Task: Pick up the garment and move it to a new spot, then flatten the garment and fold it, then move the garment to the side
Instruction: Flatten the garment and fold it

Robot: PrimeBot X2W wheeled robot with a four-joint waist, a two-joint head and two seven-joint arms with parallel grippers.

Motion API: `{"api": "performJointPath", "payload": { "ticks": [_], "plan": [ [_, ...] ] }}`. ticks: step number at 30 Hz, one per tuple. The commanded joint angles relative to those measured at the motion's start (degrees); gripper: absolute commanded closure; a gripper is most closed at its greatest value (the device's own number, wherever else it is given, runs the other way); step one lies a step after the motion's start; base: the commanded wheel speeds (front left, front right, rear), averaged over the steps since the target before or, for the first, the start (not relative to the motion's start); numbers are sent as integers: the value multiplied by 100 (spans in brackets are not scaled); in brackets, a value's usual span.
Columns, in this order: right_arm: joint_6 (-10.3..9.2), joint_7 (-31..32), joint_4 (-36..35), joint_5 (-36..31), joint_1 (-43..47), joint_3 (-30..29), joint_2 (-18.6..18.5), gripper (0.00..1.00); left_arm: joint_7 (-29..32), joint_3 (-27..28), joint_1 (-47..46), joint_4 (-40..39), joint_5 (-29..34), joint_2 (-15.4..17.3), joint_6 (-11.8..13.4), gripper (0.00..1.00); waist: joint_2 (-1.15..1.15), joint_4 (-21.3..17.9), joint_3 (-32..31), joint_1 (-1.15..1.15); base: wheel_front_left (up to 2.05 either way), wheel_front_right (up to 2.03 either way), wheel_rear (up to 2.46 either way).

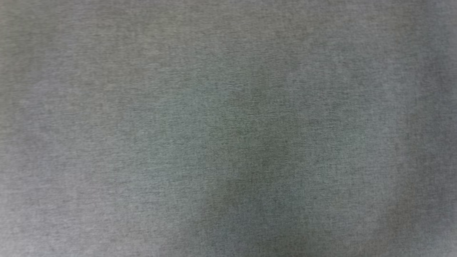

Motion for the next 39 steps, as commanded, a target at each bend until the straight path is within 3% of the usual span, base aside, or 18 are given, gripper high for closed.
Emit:
{"api": "performJointPath", "payload": {
  "ticks": [1, 7, 14, 15, 28, 39],
  "plan": [
    [-6, -127, 176, 32, 298, 19, 23, 100, -176, -136, 503, 41, -101, -49, -5, 100, 0, 92, -50, -1, 0, 0, 0],
    [-6, -422, 406, 50, 1313, 510, -162, 100, -586, -454, 2194, -204, -363, -196, 62, 100, 0, 249, -403, -1, 0, 0, 0],
    [-5, -601, 550, 215, 2656, 1106, -520, 100, -812, -714, 4487, -1063, -547, -175, 584, 100, 0, 359, -1214, -1, 0, 0, 0],
    [-5, -601, 550, 215, 2656, 1106, -520, 100, -812, -714, 4487, -1063, -547, -175, 584, 100, 0, 359, -1214, -1, 0, 0, 0],
    [-6, -224, -209, 1411, 4994, 2090, -1639, 100, -368, -1369, 7799, -2771, -1027, 838, 1093, 100, 0, 652, -2428, -1, 0, 0, 0],
    [-6, 216, -1071, 2290, 6934, 1498, -2011, 100, -43, -1744, 9360, -3854, -1633, 1262, 1533, 100, 0, 739, -3197, -1, 0, 0, 0]
  ]
}}
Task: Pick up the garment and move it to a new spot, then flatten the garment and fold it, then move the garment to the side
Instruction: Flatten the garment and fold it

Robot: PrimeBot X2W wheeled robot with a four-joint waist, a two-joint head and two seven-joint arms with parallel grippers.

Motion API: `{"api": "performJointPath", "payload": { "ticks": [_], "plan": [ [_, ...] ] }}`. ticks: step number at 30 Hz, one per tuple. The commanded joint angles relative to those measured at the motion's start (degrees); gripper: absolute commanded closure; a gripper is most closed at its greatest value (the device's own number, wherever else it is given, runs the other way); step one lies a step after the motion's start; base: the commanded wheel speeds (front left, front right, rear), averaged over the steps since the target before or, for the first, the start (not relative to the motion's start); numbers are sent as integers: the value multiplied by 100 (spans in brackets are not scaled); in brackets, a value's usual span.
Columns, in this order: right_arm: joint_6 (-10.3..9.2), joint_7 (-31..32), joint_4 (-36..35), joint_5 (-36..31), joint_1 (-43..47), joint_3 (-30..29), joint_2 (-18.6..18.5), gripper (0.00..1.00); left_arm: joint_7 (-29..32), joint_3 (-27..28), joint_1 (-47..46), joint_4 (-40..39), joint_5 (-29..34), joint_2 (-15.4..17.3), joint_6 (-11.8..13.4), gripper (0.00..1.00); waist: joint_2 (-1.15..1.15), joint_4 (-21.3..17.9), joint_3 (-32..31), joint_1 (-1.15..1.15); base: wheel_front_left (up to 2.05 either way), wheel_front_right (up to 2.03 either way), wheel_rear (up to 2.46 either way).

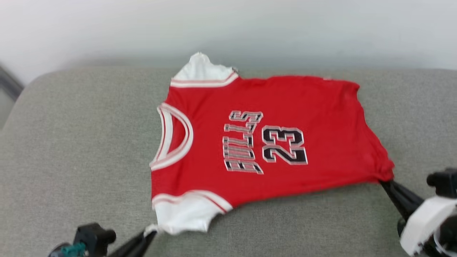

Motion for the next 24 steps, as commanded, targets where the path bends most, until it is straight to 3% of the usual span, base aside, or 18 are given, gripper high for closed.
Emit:
{"api": "performJointPath", "payload": {
  "ticks": [1, 12, 24],
  "plan": [
    [-6, 90, -139, 119, 311, -117, -63, 100, 61, -65, 182, -145, -56, 96, 44, 100, 0, 29, -173, 2, 0, 0, 0],
    [-5, 931, -1364, 405, 2167, -1021, 56, 100, 372, -409, 743, -633, -227, 387, 16, 100, 0, 94, -339, 2, 0, 0, 0],
    [-5, 1454, -2192, 230, 2284, -1611, 257, 100, 17, 127, 79, -1003, 59, 558, 40, 100, 0, -21, -149, 2, 0, 0, 0]
  ]
}}
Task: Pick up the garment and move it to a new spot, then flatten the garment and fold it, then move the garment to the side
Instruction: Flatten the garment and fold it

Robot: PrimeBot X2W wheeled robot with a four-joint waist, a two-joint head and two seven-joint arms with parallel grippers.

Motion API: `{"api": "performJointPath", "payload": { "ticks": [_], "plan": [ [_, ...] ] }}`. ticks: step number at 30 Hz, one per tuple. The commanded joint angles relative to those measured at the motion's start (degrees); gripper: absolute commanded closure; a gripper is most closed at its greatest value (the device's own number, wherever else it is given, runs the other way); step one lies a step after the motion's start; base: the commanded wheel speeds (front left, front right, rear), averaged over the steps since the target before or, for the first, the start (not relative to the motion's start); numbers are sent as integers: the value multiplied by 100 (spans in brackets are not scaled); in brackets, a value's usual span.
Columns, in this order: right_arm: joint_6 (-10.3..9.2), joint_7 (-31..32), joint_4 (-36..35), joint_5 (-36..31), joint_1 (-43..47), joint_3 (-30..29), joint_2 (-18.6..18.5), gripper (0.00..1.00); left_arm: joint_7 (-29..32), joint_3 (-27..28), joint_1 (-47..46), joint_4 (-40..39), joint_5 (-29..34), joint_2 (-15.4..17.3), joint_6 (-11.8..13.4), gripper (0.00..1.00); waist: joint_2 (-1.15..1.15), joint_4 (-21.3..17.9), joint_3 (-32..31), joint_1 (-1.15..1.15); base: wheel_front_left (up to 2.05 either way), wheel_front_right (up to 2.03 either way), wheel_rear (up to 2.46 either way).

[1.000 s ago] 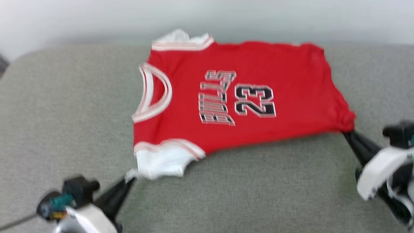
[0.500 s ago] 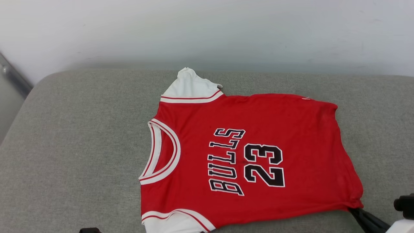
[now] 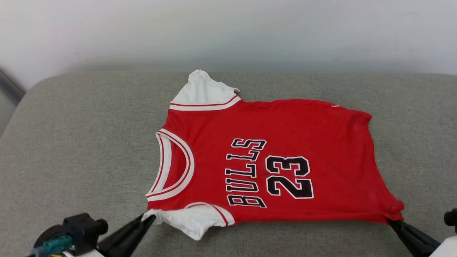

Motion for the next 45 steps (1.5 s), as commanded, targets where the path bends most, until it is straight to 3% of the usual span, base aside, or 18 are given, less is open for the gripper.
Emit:
{"api": "performJointPath", "payload": {
  "ticks": [1, 10, 15, 22, 26, 27, 28, 29, 30, 35, 45],
  "plan": [
    [-4, 103, -76, -79, -119, -43, 1, 100, -35, 123, -198, -44, 55, 66, -4, 100, 0, -37, 103, 1, 0, 0, 0],
    [-4, 799, -26, -368, -1006, 13, 63, 100, 203, 443, -1082, 97, 211, 129, -243, 100, 0, -214, 834, 1, 0, 0, 0],
    [-4, 1297, 243, -599, -1735, 229, 73, 100, 430, 358, -1658, 582, 550, -18, -452, 100, 0, -242, 1277, 1, 0, 0, 0],
    [-4, 1690, 611, -746, -2411, 545, 75, 100, 750, 33, -2345, 1521, 985, -464, -807, 100, 0, -185, 1535, 1, 0, 0, 0],
    [-4, 1813, 885, -713, -2573, 645, 133, 100, 854, -115, -2601, 2016, 1143, -767, -864, 100, 0, -145, 1551, 1, 0, 0, 0],
    [-4, 1848, 955, -698, -2591, 659, 162, 76, 877, -137, -2648, 2144, 1166, -854, -831, 100, 0, -135, 1544, 1, 0, 0, 0],
    [-4, 1848, 1025, -683, -2628, 646, 199, 0, 887, -164, -2679, 2270, 1183, -934, -805, 79, 0, -128, 1535, 1, 0, 0, 0],
    [-4, 1826, 1079, -683, -2666, 640, 228, 0, 902, -193, -2695, 2388, 1204, -1018, -793, 14, 0, -123, 1521, 1, 0, 0, 0],
    [-4, 1818, 1138, -687, -2670, 652, 246, 0, 908, -228, -2695, 2498, 1192, -1095, -773, 0, 0, -120, 1495, 1, 0, 0, 0],
    [-6, 1671, 1217, -723, -2649, 690, 315, 0, 773, -208, -2562, 2823, 1059, -1334, -671, 0, 0, -119, 1299, 1, 0, 0, 0],
    [-3, 1742, 1021, -711, -2169, 272, 635, 0, 544, 164, -1665, 2306, 286, -1538, 34, 0, 0, -125, 759, 1, 0, 0, 0]
  ]
}}
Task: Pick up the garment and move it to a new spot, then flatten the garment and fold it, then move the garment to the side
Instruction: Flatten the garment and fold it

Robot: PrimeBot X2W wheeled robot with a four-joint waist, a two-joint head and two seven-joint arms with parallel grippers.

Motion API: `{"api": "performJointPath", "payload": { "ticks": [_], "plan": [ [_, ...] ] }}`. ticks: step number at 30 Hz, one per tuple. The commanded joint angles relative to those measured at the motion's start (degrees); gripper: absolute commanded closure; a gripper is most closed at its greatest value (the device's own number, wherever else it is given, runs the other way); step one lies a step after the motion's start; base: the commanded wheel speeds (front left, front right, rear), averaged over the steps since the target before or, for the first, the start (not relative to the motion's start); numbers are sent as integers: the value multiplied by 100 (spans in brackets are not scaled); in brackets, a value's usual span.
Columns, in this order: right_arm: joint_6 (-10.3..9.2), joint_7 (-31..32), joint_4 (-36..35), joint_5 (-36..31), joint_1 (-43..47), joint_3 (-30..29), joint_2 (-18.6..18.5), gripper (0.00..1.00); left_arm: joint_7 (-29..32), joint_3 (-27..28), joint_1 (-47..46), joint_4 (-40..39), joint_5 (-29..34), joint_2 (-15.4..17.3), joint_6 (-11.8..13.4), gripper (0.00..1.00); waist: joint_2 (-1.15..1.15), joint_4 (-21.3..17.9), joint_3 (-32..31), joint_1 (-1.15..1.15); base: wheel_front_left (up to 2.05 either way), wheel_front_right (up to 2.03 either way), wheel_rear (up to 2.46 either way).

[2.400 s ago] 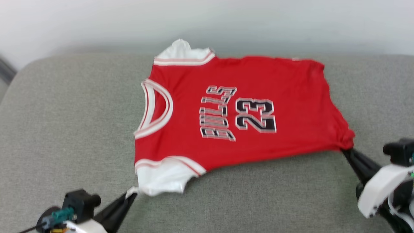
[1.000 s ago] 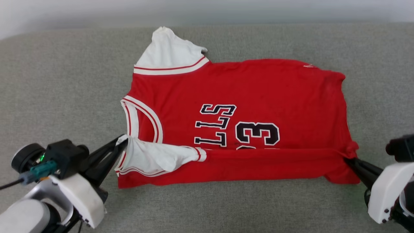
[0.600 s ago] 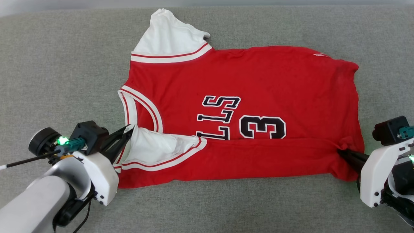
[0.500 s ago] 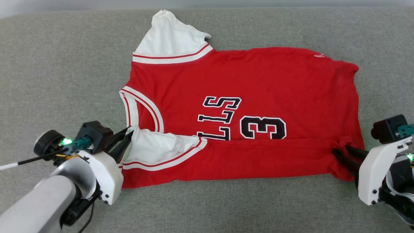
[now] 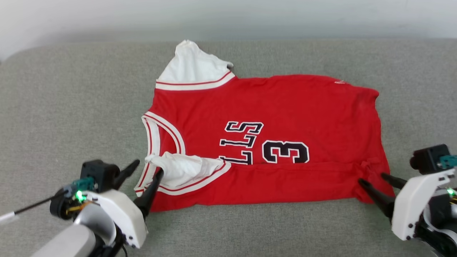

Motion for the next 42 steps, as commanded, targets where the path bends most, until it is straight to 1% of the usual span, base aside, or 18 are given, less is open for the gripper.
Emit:
{"api": "performJointPath", "payload": {
  "ticks": [1, 7, 10, 12, 13, 17, 22, 25, 27, 29, 30, 31, 32, 36, 40, 42],
  "plan": [
    [-2, -3, -94, -62, 95, -113, 10, 0, -40, 49, 169, -109, -83, -22, 91, 0, 0, 6, -140, 0, 0, 0, 0],
    [-2, 12, -425, -225, 581, -524, 256, 0, -137, 241, 715, -618, -349, 132, 532, 0, 0, -12, -301, 0, 0, 0, 0],
    [-2, 70, -625, -309, 779, -664, 367, 0, -92, 307, 946, -774, -477, 227, 686, 0, 0, -34, -309, 0, 0, 0, 0],
    [-2, 107, -756, -362, 872, -759, 444, 0, 85, 241, 1075, -825, -576, 319, 689, 0, 0, -53, -296, 0, 0, 0, 0],
    [-2, 137, -818, -375, 905, -793, 470, 0, 185, 192, 1118, -840, -601, 359, 649, 0, 0, -71, -288, 0, 0, 0, 0],
    [-2, 234, -1063, -433, 987, -866, 554, 0, 339, 145, 1156, -668, -650, 415, 710, 0, 0, -160, -171, 0, 0, 0, 0],
    [-2, 393, -1390, -493, 1005, -945, 587, 0, 371, 168, 1042, -301, -699, 305, 772, 0, 0, -269, 89, 0, 0, 0, 0],
    [-2, 456, -1583, -515, 960, -997, 625, 0, 392, 124, 951, -31, -640, 266, 722, 0, 0, -317, 248, 0, 0, 0, 0],
    [-2, 489, -1696, -530, 950, -1039, 651, 0, 387, 116, 917, 145, -681, 175, 690, 0, 0, -341, 352, 0, 0, 0, 0],
    [-2, 528, -1776, -557, 980, -1087, 664, 0, 486, 28, 878, 315, -723, 63, 592, 0, 0, -344, 440, 0, 0, 0, 0],
    [-2, 539, -1809, -588, 997, -1102, 655, 0, 589, -40, 899, 394, -772, 4, 537, 78, 0, -343, 473, 0, 0, 0, 0],
    [-2, 563, -1832, -628, 1010, -1138, 638, 0, 678, -115, 898, 465, -788, -43, 490, 100, 0, -333, 498, 0, 0, 0, 0],
    [-2, 587, -1852, -685, 1013, -1188, 614, 0, 731, -172, 884, 515, -778, -84, 436, 100, 0, -317, 513, 0, 0, 0, 0],
    [-2, 672, -1762, -946, 998, -1280, 580, 0, 544, -200, 813, 484, -741, -215, 268, 100, 0, -180, 438, 0, 0, 0, 0],
    [-2, 834, -1540, -1183, 888, -1317, 627, 0, 365, -120, 752, 160, -675, -201, 241, 100, 0, -19, 259, 0, 0, 0, 0],
    [-2, 914, -1399, -1292, 811, -1274, 638, 0, 284, -32, 697, -72, -609, -85, 326, 100, 0, 66, 178, 0, 0, 0, 0]
  ]
}}
